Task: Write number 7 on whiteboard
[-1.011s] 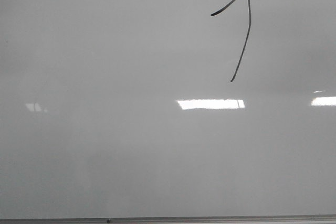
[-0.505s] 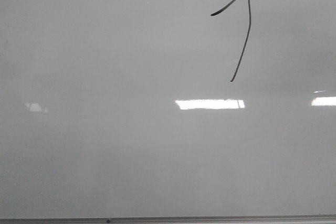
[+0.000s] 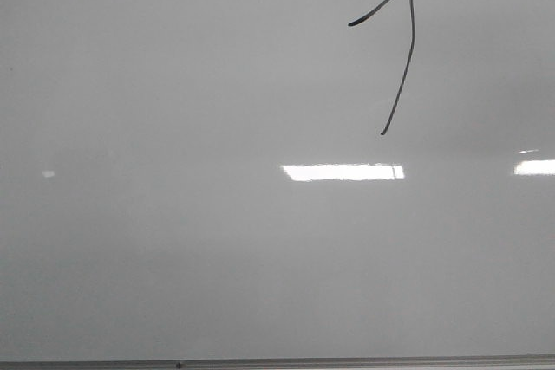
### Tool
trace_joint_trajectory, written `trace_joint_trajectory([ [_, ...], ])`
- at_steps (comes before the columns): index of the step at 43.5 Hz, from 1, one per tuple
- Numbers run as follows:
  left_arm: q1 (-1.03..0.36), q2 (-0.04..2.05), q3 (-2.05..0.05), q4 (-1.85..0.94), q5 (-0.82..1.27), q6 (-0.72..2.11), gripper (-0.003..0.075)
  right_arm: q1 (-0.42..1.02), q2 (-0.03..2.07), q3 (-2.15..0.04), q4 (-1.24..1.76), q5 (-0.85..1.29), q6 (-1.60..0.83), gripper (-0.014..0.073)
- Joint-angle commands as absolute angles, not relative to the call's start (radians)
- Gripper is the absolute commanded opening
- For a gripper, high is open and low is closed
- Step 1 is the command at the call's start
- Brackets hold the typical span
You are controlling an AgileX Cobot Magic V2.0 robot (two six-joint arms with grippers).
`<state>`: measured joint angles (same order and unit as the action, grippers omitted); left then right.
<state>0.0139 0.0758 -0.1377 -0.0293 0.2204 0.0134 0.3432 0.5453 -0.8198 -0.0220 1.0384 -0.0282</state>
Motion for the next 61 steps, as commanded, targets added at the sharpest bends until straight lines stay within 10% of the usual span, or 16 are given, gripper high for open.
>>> trace_joint_trajectory([
  [1, 0.016, 0.055, -0.112, -0.04, 0.077, 0.014, -0.002, 0.341, 0.547, -0.84, -0.034, 0.985, -0.026, -0.0066],
  [61, 0.016, -0.021, 0.02, -0.04, -0.041, 0.057, -0.002, 0.341, 0.548, -0.84, -0.034, 0.987, -0.026, -0.0066],
])
